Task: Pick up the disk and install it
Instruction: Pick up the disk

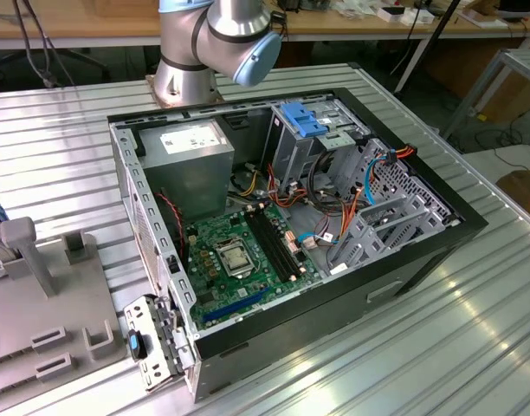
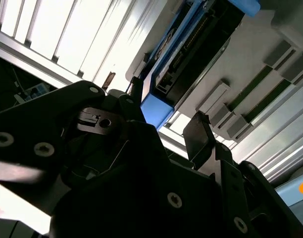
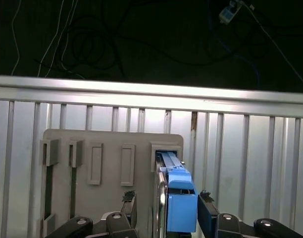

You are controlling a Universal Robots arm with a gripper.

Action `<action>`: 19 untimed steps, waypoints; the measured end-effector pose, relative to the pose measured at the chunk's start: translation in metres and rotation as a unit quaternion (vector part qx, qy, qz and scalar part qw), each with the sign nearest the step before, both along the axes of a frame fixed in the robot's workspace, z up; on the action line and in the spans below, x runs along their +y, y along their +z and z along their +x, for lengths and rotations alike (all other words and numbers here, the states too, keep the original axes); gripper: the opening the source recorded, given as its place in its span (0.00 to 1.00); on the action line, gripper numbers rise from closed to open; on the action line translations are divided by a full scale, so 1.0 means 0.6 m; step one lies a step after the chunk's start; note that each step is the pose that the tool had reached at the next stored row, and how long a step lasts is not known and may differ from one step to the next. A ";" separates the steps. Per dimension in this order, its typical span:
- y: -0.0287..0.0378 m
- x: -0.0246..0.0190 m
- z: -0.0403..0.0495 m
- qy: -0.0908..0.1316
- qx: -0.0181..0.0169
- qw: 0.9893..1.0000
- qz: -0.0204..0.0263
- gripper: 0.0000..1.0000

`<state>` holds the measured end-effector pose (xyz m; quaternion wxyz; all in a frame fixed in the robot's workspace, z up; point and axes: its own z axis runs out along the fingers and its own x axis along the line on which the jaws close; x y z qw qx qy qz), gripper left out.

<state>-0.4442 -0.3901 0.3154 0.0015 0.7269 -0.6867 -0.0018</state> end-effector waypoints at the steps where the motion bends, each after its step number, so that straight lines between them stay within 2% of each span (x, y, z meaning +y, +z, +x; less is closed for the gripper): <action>1: -0.001 -0.0001 0.001 0.000 0.000 1.000 0.000 0.60; 12: -0.023 0.0010 0.002 0.000 0.000 1.000 0.000 0.60; 13: -0.023 0.0010 0.002 0.000 0.000 1.000 0.000 0.59; 14: -0.023 0.0012 0.002 0.000 0.000 1.000 0.000 0.52; 16: -0.023 0.0043 0.002 0.000 0.000 1.000 0.000 0.52; 19: -0.023 0.0142 0.002 0.000 0.000 1.000 0.000 0.52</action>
